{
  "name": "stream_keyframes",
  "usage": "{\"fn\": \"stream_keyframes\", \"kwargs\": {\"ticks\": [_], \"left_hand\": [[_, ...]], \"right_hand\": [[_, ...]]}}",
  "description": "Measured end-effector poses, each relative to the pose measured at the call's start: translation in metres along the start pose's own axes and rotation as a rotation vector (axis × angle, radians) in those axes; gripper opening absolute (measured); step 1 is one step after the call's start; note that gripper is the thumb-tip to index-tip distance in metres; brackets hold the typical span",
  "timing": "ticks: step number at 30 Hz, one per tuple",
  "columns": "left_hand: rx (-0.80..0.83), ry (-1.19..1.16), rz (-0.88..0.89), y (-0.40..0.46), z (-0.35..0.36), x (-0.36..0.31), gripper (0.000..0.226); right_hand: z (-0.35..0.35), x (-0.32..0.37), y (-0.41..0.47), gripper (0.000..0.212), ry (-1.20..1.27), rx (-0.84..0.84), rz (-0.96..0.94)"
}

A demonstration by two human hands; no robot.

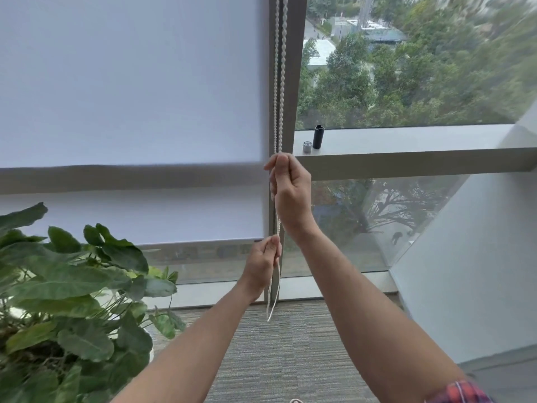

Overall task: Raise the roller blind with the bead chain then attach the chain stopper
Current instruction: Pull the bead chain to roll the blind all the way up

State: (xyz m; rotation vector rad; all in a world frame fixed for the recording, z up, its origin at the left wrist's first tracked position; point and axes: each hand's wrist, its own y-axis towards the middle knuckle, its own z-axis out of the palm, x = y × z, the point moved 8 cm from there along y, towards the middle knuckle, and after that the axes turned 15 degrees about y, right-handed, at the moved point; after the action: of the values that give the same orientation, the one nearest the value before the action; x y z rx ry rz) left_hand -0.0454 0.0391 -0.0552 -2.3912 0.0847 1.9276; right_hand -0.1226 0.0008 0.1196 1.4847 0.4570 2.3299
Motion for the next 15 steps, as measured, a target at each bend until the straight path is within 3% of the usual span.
{"fn": "stream_keyframes", "kwargs": {"ticks": [4,9,11,15], "left_hand": [[0.067,0.065,0.016,0.003,0.001,-0.003,0.042],[0.330,0.075,-0.098,0.007,0.007,0.017,0.042],[0.309,0.046,-0.137,0.013,-0.002,0.024,0.045],[0.089,-0.081,-0.060,0.032,-0.027,-0.014,0.045]], "right_hand": [[-0.007,-0.006,-0.005,0.032,-0.081,-0.034,-0.031],[-0.016,0.002,-0.008,0.033,-0.161,-0.058,-0.143],[-0.020,0.001,-0.010,0.033,-0.195,-0.072,-0.165],[-0.023,-0.016,-0.022,0.033,-0.286,-0.073,-0.120]]}}
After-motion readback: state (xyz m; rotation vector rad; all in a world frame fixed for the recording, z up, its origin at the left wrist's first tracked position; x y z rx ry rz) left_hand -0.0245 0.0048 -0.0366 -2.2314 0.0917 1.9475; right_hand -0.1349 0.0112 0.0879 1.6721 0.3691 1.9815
